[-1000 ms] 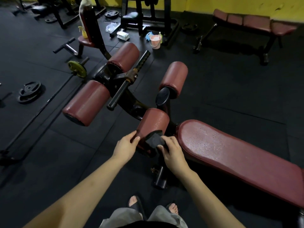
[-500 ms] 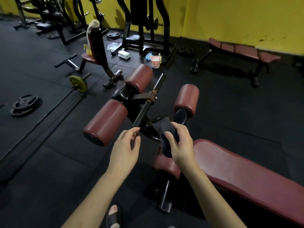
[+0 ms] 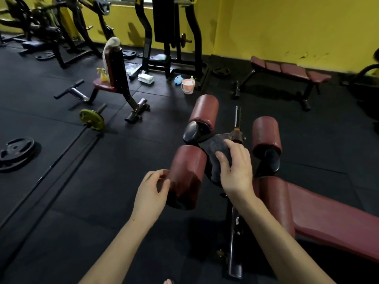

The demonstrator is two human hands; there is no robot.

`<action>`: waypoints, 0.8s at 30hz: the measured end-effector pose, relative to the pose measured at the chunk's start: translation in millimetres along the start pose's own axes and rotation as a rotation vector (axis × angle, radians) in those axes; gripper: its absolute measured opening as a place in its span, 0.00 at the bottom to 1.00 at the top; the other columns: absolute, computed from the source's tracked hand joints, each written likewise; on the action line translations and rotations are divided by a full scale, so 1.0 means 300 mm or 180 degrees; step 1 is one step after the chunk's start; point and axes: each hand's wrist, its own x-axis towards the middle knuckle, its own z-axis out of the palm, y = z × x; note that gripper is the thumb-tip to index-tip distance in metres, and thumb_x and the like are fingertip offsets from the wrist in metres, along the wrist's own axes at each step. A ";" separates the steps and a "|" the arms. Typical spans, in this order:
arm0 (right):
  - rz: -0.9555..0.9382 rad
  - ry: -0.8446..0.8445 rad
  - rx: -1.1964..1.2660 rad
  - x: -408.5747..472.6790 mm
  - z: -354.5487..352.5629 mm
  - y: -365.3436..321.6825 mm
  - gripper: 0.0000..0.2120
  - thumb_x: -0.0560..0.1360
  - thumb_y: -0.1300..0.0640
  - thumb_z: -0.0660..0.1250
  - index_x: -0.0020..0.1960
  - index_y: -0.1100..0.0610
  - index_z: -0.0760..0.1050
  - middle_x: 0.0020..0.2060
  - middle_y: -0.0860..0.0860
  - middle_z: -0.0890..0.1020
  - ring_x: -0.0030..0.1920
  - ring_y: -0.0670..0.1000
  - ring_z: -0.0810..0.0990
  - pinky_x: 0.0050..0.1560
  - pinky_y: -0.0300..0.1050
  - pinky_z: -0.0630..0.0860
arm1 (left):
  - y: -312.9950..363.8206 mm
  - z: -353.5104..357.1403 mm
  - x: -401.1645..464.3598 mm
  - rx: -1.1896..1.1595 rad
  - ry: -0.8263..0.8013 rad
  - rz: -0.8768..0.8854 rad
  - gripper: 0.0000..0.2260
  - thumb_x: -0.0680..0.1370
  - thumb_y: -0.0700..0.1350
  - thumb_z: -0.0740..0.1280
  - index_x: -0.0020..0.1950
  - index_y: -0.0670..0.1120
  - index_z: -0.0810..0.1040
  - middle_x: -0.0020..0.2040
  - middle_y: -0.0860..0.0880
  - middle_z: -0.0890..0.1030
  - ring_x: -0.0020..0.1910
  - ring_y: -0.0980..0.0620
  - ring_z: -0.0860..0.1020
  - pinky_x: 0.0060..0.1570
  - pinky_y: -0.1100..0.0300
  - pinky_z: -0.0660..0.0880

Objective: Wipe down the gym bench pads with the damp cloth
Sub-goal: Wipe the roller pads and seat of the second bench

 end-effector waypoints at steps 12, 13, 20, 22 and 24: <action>0.0030 -0.1042 -0.0543 0.151 0.351 0.044 0.16 0.81 0.47 0.66 0.67 0.50 0.77 0.57 0.47 0.73 0.56 0.51 0.67 0.62 0.50 0.69 | -0.176 0.039 0.108 -0.0423 -0.0916 -0.0389 0.19 0.82 0.56 0.66 0.74 0.59 0.74 0.68 0.65 0.75 0.63 0.63 0.77 0.68 0.52 0.75; 0.0040 -0.1053 -0.0539 0.157 0.349 0.043 0.16 0.81 0.48 0.67 0.66 0.50 0.77 0.57 0.48 0.74 0.56 0.52 0.68 0.62 0.50 0.69 | -0.182 0.041 0.108 -0.0415 -0.0917 -0.0396 0.19 0.82 0.57 0.66 0.73 0.60 0.74 0.67 0.66 0.75 0.63 0.63 0.76 0.68 0.51 0.74; -0.0404 -0.0835 -0.0305 -0.149 0.282 -0.011 0.12 0.78 0.55 0.69 0.61 0.54 0.79 0.51 0.50 0.76 0.51 0.54 0.77 0.55 0.50 0.76 | -0.172 0.049 0.103 -0.0912 -0.0870 -0.0585 0.15 0.84 0.46 0.65 0.70 0.57 0.77 0.66 0.62 0.75 0.61 0.65 0.76 0.64 0.65 0.73; -0.0493 -0.0888 -0.0257 -0.231 0.252 -0.027 0.13 0.79 0.54 0.68 0.62 0.54 0.78 0.52 0.50 0.75 0.52 0.52 0.76 0.56 0.47 0.76 | -0.172 0.054 0.100 -0.1006 -0.0837 -0.0632 0.17 0.84 0.42 0.64 0.72 0.55 0.77 0.68 0.61 0.75 0.63 0.64 0.75 0.65 0.66 0.70; -0.0520 -0.0867 -0.0352 -0.200 0.265 -0.013 0.13 0.79 0.53 0.67 0.62 0.55 0.78 0.52 0.51 0.75 0.52 0.54 0.76 0.55 0.48 0.76 | -0.179 0.063 0.093 -0.0874 -0.0811 -0.0551 0.16 0.84 0.45 0.64 0.71 0.57 0.77 0.67 0.62 0.74 0.66 0.61 0.74 0.69 0.60 0.71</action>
